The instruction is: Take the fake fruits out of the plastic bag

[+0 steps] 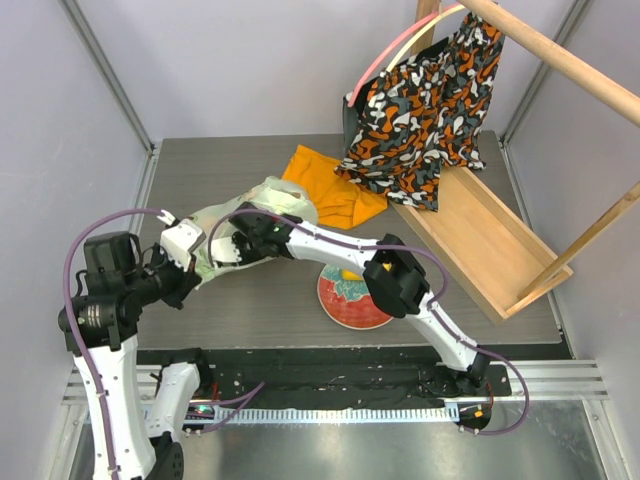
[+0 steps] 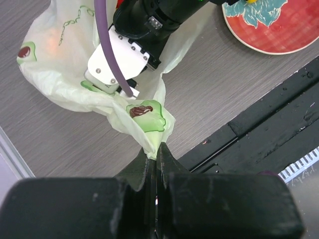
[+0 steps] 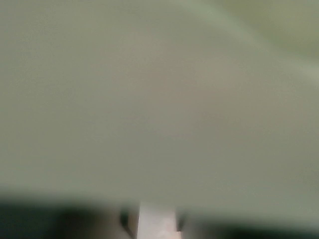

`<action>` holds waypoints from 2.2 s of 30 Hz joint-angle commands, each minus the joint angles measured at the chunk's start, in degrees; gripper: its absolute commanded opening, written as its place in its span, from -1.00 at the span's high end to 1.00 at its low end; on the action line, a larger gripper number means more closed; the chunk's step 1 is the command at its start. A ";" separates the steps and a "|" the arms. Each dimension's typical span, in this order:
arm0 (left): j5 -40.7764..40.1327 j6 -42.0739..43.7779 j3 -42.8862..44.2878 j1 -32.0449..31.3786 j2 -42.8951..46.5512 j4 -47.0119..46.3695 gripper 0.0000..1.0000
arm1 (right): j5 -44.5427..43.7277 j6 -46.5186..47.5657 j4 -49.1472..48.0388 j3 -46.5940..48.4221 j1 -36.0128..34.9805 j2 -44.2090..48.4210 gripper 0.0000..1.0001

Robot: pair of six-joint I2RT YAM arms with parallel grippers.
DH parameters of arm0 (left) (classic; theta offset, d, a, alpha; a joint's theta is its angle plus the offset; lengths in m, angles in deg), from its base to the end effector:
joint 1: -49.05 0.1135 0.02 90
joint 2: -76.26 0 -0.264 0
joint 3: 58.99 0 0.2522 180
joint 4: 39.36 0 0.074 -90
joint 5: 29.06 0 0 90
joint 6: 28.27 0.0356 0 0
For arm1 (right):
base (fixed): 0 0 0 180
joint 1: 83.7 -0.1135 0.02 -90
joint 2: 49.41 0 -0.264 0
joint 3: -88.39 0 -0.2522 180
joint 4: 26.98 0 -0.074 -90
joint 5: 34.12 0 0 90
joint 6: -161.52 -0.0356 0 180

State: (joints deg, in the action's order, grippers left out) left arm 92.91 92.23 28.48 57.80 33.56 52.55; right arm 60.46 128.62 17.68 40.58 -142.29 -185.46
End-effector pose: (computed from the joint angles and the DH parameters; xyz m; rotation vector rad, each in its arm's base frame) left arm 0.0779 -0.0071 0.3938 0.6718 2.1582 -0.3100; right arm 0.2760 0.4574 0.1977 -2.0654 1.2552 0.1085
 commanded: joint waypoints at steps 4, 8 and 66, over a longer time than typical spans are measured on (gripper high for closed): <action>-0.85 -0.44 -3.39 0.12 1.56 6.50 1.00 | -1.25 1.35 2.07 -2.84 0.14 2.52 0.84; -3.40 -1.32 -6.47 0.04 2.09 3.07 1.00 | 2.26 -0.76 -0.74 -10.40 1.02 11.47 0.91; -0.06 -5.19 0.82 0.12 5.08 4.03 1.00 | -2.74 -2.35 4.34 6.72 -2.76 -4.40 0.47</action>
State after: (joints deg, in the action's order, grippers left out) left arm 91.86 87.45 27.96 57.80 37.76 52.29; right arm 57.24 123.05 14.47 44.82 -144.41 -189.96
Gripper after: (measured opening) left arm 0.014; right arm 0.468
